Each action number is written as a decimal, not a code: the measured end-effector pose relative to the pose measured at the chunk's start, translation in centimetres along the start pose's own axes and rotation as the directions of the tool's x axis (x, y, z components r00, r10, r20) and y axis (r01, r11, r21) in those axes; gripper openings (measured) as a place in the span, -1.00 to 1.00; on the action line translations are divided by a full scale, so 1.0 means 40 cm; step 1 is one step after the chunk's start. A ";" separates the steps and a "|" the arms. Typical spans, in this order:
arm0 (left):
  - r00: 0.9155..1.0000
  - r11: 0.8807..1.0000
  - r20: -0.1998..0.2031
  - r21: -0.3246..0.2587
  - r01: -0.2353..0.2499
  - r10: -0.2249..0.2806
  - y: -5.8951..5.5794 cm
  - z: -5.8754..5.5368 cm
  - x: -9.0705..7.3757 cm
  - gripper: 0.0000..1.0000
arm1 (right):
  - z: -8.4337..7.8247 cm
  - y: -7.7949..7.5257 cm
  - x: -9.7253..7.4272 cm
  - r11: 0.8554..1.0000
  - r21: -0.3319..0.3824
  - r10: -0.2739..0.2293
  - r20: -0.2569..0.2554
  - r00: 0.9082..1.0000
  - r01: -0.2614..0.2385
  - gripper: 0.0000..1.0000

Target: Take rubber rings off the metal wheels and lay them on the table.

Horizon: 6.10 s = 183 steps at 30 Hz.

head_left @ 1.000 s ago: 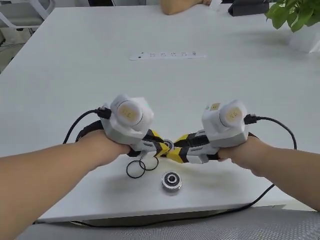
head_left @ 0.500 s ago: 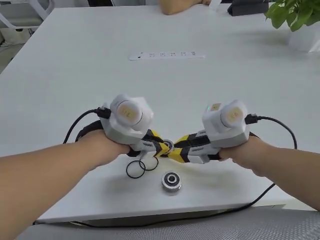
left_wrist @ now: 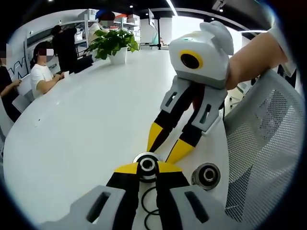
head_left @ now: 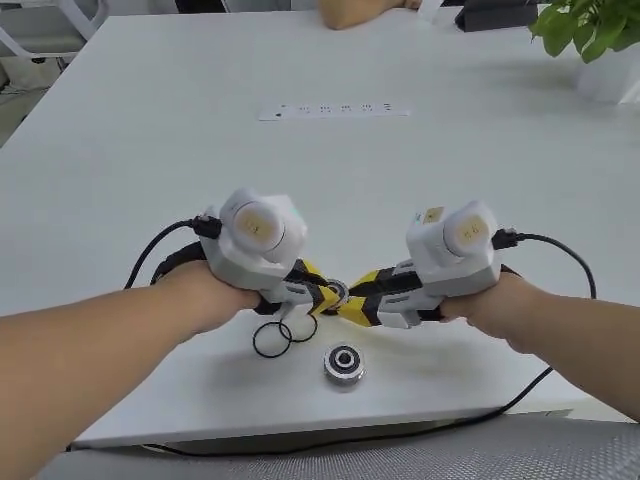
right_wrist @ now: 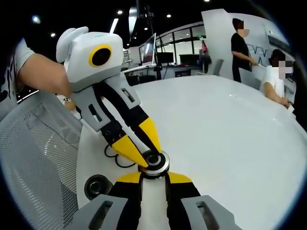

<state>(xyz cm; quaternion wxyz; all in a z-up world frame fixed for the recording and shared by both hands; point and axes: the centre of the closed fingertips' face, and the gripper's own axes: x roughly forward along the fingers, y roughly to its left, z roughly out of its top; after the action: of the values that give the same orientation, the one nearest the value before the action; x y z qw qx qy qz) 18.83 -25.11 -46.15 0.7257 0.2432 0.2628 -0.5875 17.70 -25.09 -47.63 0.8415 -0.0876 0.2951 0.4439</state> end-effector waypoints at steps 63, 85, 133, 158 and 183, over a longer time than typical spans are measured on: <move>1.000 1.000 0.001 -0.014 -0.022 0.022 0.000 0.000 0.000 -0.87 | 0.010 -0.028 -0.028 0.941 0.339 -0.031 0.090 0.995 -0.001 -1.00; 0.999 0.999 0.000 -0.023 -0.034 0.034 0.001 0.001 0.003 -0.87 | 0.028 -0.024 -0.028 0.919 0.393 -0.024 0.130 0.991 -0.029 -1.00; 0.999 0.999 0.006 -0.025 -0.034 0.034 -0.003 0.002 0.002 -0.87 | 0.067 0.028 -0.033 0.900 0.413 0.058 0.200 0.978 -0.138 -1.00; 0.999 0.999 0.000 0.007 -0.039 0.039 -0.003 0.004 0.000 -0.85 | 0.063 0.006 -0.043 0.918 0.390 0.006 0.171 0.985 -0.073 -1.00; 0.999 1.000 0.049 -0.009 -0.011 0.011 -0.021 0.012 -0.086 -0.50 | 0.091 0.021 -0.050 0.933 0.352 0.011 0.182 0.983 -0.076 -1.00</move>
<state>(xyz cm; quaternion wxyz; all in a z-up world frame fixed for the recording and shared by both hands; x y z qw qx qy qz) 17.47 -23.07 -43.54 0.7361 0.2273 0.2462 -0.5881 17.67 -24.51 -43.43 0.8563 0.1132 0.2966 0.4074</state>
